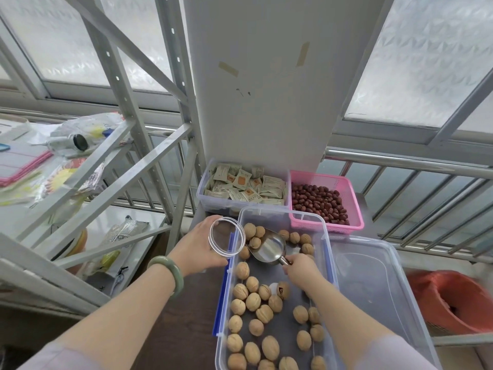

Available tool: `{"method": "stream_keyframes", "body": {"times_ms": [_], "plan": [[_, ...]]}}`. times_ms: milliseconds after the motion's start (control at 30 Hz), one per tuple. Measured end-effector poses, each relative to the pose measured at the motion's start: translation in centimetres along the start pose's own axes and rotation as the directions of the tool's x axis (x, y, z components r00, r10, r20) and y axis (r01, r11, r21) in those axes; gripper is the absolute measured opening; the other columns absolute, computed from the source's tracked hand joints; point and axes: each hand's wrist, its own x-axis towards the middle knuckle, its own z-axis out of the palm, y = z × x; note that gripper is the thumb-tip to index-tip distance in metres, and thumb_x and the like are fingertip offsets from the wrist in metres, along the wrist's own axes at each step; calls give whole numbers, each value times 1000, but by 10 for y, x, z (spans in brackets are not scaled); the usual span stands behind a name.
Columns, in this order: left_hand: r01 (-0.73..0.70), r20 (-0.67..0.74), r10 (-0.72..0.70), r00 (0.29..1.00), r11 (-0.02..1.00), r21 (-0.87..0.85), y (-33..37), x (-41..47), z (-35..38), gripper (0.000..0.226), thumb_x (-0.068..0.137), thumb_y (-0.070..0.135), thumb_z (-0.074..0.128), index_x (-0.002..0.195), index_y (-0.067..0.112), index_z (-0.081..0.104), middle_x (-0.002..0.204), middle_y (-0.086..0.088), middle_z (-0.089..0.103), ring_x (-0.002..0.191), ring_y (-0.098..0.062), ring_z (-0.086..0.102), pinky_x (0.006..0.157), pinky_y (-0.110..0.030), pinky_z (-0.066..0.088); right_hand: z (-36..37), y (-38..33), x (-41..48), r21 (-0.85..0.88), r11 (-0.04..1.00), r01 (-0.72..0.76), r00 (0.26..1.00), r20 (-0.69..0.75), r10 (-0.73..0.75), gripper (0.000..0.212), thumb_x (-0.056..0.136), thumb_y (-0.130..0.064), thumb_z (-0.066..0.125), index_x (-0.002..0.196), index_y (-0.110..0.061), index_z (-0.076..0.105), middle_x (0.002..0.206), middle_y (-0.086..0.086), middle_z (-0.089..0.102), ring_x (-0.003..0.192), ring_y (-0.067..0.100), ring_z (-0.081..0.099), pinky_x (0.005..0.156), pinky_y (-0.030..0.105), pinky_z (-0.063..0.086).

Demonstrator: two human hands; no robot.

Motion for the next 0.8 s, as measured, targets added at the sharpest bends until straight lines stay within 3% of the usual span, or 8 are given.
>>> {"method": "stream_keyframes", "body": {"times_ms": [100,233,367,533,633,733,800], "plan": [[15,9,-15,1000,1000,-2,-2,-2,1,90,62,23,82,138,26,32,126,18,39,113,-7,48,95,-19,35,8,3,3,90,996,-11,999,35,8,24,92,-14,50,112,-14,63,85,1,58,84,17,56,84,33,52],[37,8,-36,999,999,-14,-9,-2,3,95,60,26,82,139,26,31,134,10,43,123,-8,44,99,-19,31,12,13,0,207,978,29,1000,1,-29,31,93,-15,50,122,-19,59,78,-8,55,81,12,54,76,26,48],[34,9,-34,999,999,0,-10,-1,2,96,60,27,83,139,26,30,133,11,43,122,-6,43,99,-19,31,11,18,-7,332,941,65,998,-32,-58,36,92,-13,52,128,-20,57,84,-6,60,83,12,56,88,33,52],[-1,-7,1,1000,1000,11,-7,0,0,91,61,23,83,137,23,33,120,18,39,112,-3,44,93,-17,31,3,20,-17,412,906,102,994,-69,-81,33,93,-11,51,125,-16,60,85,-2,61,72,8,51,76,26,46],[-5,-6,5,1000,1000,13,-6,0,-1,90,61,23,83,137,23,34,120,19,39,112,-3,44,95,-18,33,-11,20,-27,400,906,135,987,-136,-87,29,91,-11,53,115,-20,65,80,1,60,68,13,50,69,26,45],[-2,-1,2,1000,1000,8,-8,1,0,92,59,24,83,137,23,34,119,18,40,112,-5,46,94,-19,34,-32,21,-42,331,930,160,980,-164,-111,26,89,-13,54,91,-36,65,78,0,61,71,19,51,70,33,47],[-3,-4,3,1000,1000,8,-8,3,0,93,58,26,84,137,24,34,119,18,40,114,-7,47,95,-20,34,-46,21,-52,316,933,173,977,-178,-121,23,88,-12,53,89,-30,68,75,-1,61,68,17,51,67,27,46]]}}
